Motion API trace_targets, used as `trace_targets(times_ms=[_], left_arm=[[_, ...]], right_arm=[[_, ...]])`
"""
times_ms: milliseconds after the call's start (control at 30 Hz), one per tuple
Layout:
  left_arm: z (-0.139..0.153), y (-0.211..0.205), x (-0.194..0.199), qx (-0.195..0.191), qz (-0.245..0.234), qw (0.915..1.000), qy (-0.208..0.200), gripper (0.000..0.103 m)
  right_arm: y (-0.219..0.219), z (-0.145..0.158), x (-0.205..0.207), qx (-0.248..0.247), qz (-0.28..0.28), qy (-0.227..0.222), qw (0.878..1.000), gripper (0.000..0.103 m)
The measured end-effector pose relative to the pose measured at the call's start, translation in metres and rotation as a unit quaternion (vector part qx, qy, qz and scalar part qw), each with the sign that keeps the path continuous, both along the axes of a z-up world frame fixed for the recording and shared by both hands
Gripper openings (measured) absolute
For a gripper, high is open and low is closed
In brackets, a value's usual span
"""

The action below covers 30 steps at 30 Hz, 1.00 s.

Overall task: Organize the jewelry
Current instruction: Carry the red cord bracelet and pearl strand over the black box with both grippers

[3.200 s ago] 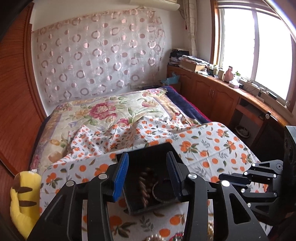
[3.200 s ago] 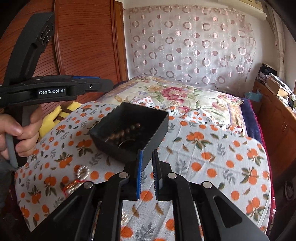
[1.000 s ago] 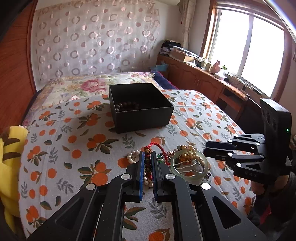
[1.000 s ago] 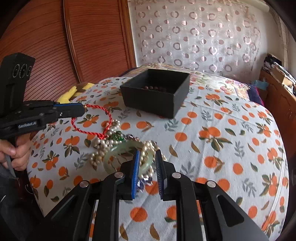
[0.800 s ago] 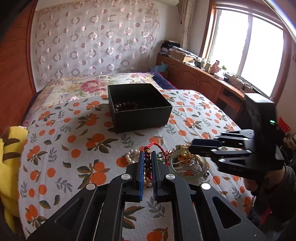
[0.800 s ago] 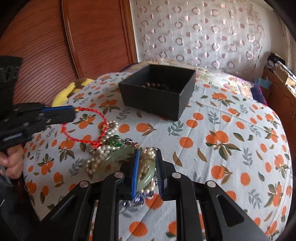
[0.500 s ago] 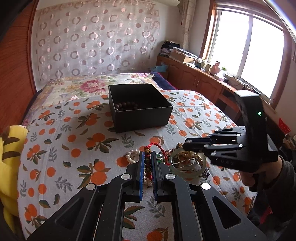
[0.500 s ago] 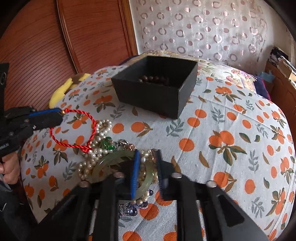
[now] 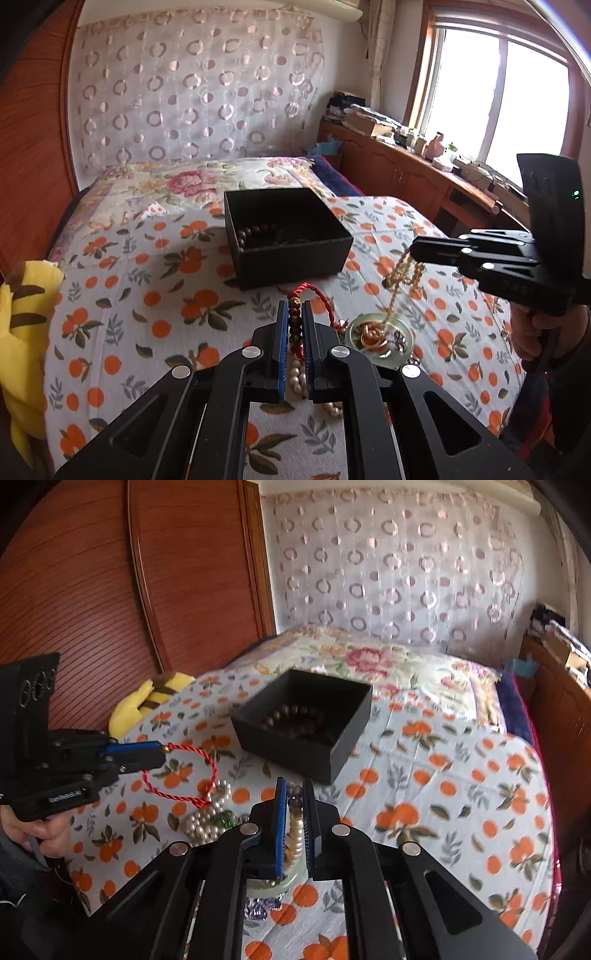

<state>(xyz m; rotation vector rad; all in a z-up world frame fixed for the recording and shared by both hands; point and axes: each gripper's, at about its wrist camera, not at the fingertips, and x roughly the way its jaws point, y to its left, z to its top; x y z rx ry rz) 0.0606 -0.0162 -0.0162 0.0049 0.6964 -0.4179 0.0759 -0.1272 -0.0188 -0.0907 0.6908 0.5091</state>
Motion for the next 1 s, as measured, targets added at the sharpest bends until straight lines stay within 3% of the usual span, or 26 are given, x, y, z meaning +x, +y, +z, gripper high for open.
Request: trace_targets(times_ms=[567, 1000], left_arm=[[0.029, -0.004, 0.031, 0.007, 0.007, 0.9993, -0.035, 0.006], [0.034, -0.008, 0.059, 0.019, 0.015, 0.9989, -0.04, 0.006]], right_arm=[[-0.001, 0.056, 0.019, -0.01, -0.01, -0.062, 0.998, 0.01], [0.009, 0.073, 0.069, -0.008, -0.009, -0.066, 0.998, 0.01]])
